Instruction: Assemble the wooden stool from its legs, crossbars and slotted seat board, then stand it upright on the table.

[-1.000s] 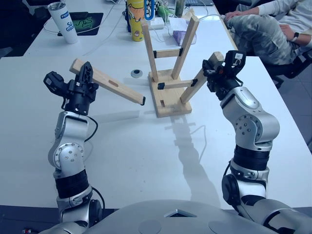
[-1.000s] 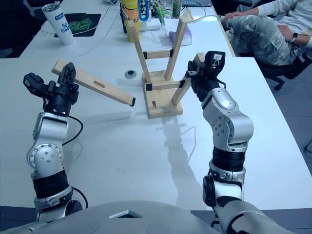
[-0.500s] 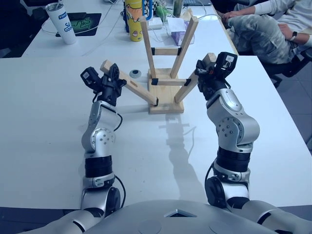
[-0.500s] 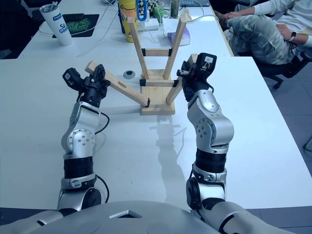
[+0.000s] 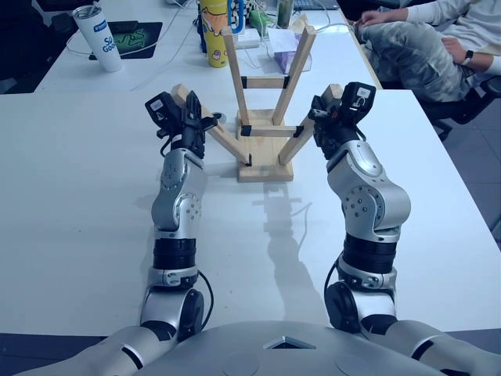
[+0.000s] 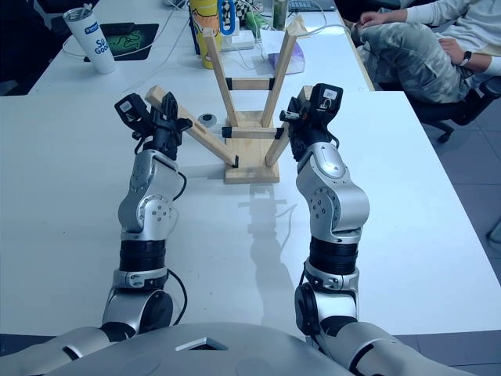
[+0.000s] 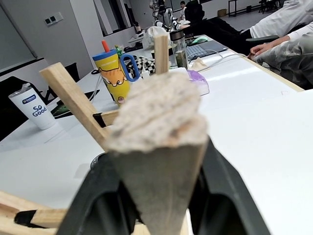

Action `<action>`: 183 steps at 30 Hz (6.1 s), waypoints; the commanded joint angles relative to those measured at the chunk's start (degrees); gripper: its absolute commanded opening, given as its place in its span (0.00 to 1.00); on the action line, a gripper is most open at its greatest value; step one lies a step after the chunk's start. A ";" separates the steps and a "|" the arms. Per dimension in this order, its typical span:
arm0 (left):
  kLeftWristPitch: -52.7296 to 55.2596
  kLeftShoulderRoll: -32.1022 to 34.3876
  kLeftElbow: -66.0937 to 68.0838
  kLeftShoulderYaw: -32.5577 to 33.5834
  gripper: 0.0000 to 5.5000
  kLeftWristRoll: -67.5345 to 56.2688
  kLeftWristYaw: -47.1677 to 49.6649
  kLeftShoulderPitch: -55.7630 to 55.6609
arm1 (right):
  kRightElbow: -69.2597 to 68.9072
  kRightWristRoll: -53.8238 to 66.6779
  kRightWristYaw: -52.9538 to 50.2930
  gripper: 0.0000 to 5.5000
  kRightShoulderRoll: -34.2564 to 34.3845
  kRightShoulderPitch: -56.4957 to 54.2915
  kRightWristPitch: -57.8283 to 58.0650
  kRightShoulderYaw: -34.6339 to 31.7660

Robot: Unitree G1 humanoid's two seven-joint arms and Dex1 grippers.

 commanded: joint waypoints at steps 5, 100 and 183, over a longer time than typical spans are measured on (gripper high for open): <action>11.26 -1.93 -0.18 -1.83 0.19 7.31 7.94 2.15 | 3.05 1.05 -3.87 0.19 5.78 -1.15 2.25 -2.10; 24.98 8.91 -0.91 -18.79 0.24 0.43 -20.42 8.75 | 3.72 2.72 18.10 0.20 -1.20 -7.57 0.16 16.56; 6.83 7.41 -24.94 6.14 0.47 -2.77 -17.88 -3.07 | 12.45 -1.61 14.80 0.20 -3.56 -6.53 0.57 11.30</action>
